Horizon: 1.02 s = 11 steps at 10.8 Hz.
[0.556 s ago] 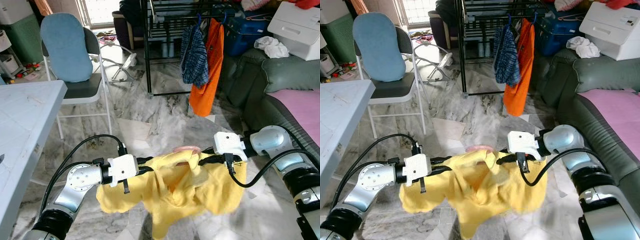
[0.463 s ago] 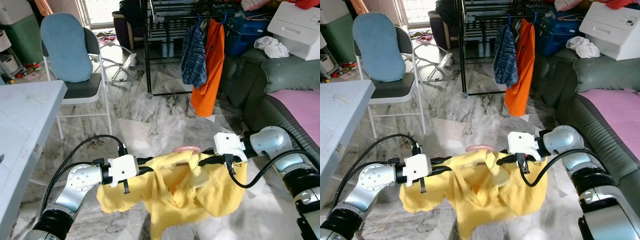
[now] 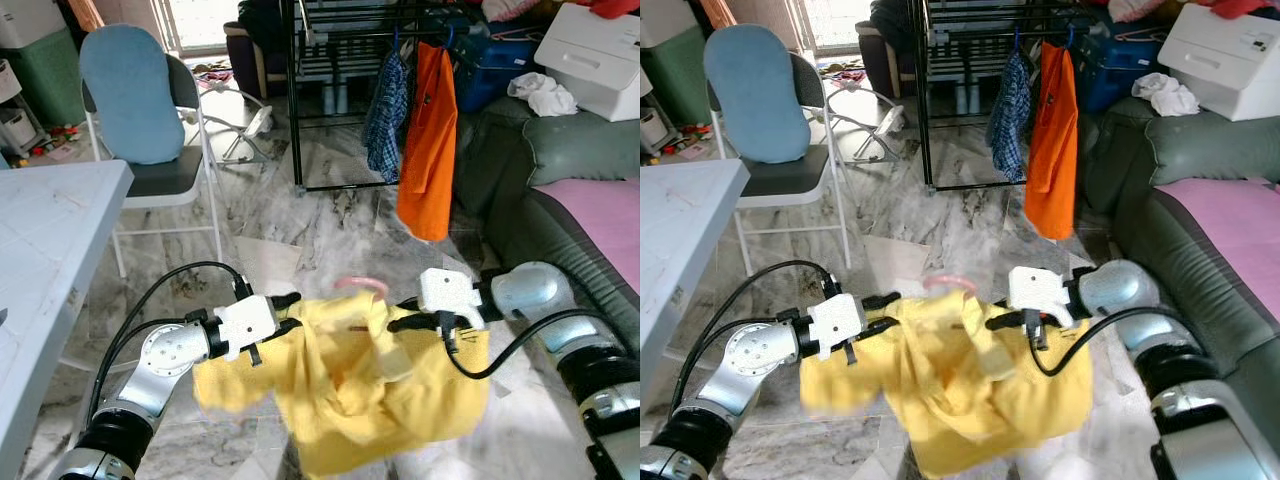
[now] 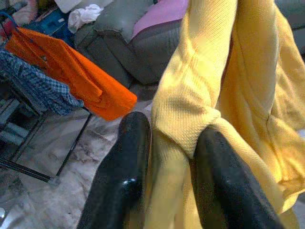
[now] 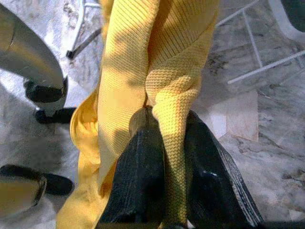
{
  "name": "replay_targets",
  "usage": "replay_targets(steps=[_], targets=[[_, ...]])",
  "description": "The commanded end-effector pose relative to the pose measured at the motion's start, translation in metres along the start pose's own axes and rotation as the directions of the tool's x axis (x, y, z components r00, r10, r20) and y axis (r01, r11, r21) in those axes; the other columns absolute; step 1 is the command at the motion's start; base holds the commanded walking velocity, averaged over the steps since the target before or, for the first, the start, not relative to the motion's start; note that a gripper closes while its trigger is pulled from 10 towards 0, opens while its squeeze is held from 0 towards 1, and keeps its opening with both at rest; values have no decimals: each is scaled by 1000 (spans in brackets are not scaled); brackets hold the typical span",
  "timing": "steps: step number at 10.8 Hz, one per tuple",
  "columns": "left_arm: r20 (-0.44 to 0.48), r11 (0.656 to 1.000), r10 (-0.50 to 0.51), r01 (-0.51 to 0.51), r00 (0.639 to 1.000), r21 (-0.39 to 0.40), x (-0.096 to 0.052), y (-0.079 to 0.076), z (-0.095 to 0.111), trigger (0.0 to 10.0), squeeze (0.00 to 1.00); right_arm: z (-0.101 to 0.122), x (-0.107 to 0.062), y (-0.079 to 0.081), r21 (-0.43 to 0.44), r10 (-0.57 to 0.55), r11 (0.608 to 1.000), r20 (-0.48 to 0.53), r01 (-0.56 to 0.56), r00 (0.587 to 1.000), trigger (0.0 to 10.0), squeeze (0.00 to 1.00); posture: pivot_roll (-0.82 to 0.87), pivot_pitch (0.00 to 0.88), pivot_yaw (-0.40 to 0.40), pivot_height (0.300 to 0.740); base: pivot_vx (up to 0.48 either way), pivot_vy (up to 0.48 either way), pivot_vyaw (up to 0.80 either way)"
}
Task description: Hang hanger
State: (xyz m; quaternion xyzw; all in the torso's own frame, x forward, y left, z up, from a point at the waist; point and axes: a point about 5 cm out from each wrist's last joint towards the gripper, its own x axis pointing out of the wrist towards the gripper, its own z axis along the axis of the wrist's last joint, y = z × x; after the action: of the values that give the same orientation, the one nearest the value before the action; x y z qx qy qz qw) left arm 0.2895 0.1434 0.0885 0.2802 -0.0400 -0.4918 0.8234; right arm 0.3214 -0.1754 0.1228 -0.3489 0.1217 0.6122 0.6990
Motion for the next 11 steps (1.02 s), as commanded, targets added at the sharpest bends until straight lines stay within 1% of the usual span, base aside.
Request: replay_targets(steps=[1,2,3,5,6,7,8,9,10,11], targets=[[29,1000,-5,6,1000,-16,-2,0,4,10000,1000,1,2,-2,-29,-44,999,-13,43,999,0,0,-85,0,10,740,0,0,0],[41,999,-3,5,999,-43,-4,-3,4,10000,1000,-1,6,1,-34,-60,998,-26,59,998,0,0,-90,0,20,740,0,0,0],[47,999,-7,9,999,-36,-5,-7,4,10000,1000,-1,11,4,-10,-80,997,-12,80,997,0,0,-91,0,24,740,0,0,0],[50,999,-45,46,998,-27,-11,-13,3,10000,1000,-7,19,10,21,-124,992,-24,125,992,0,0,-86,0,28,740,0,0,0],[27,995,-99,99,995,-8,-17,-19,0,10000,1000,-9,23,11,56,-170,984,-24,171,985,0,0,-75,0,20,740,0,0,0],[14,994,-114,114,993,1,-19,-21,-3,10000,1000,-10,24,12,66,-187,980,-24,188,982,0,0,-72,0,17,740,0,0,0],[-17,996,-86,86,996,-5,-25,-21,-9,10000,1000,-12,27,12,97,-239,966,-33,241,970,0,0,-69,0,17,740,0,0,0],[-58,995,72,-76,996,-58,-31,-14,-18,10000,1000,-16,32,14,134,-303,942,-63,309,951,0,0,-70,0,20,740,0,0,0],[-102,954,257,-269,961,-130,-34,-7,-24,10000,1000,-18,37,16,210,-367,904,-68,373,928,0,0,-71,0,21,740,0,0,0],[-145,876,407,-430,902,-218,-36,-7,-28,10000,1000,-20,41,17,272,-438,854,-85,443,895,0,0,-66,0,24,740,0,0,0]])
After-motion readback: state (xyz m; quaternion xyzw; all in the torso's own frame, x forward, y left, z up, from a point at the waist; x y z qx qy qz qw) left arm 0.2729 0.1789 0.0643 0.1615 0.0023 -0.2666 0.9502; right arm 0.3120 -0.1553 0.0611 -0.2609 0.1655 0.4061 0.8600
